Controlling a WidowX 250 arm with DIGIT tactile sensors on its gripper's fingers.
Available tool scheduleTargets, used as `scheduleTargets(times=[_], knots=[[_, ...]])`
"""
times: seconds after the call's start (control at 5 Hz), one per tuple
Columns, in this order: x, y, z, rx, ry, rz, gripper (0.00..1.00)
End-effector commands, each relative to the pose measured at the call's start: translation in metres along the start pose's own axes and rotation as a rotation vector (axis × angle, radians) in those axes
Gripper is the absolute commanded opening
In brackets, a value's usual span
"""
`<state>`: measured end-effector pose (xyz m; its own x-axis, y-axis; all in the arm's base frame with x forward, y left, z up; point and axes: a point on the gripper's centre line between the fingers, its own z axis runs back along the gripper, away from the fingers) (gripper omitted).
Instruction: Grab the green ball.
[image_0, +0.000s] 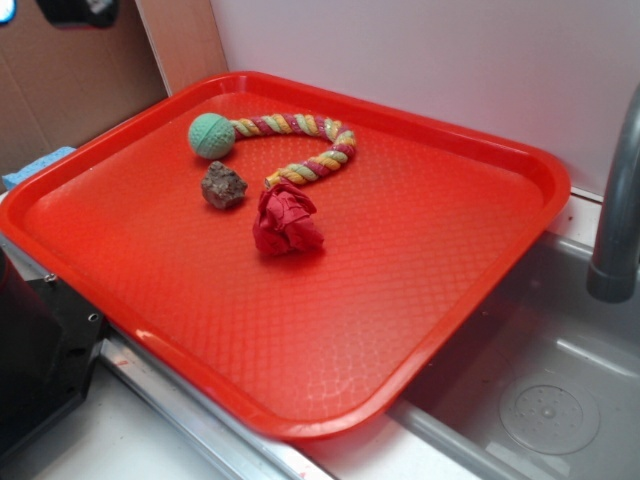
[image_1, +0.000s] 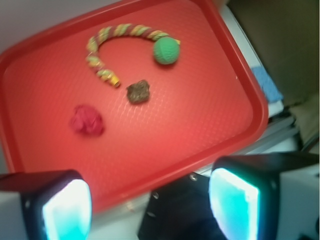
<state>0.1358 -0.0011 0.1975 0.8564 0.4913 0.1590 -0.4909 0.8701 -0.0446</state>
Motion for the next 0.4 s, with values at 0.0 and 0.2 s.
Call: scheduleTargets(times=[0.0, 0.2], knots=[[0.043, 0.013, -0.031, 0.031, -0.167, 0.332, 1.0], [0.06, 0.02, -0.048, 0.048, -0.218, 0.42, 1.0]])
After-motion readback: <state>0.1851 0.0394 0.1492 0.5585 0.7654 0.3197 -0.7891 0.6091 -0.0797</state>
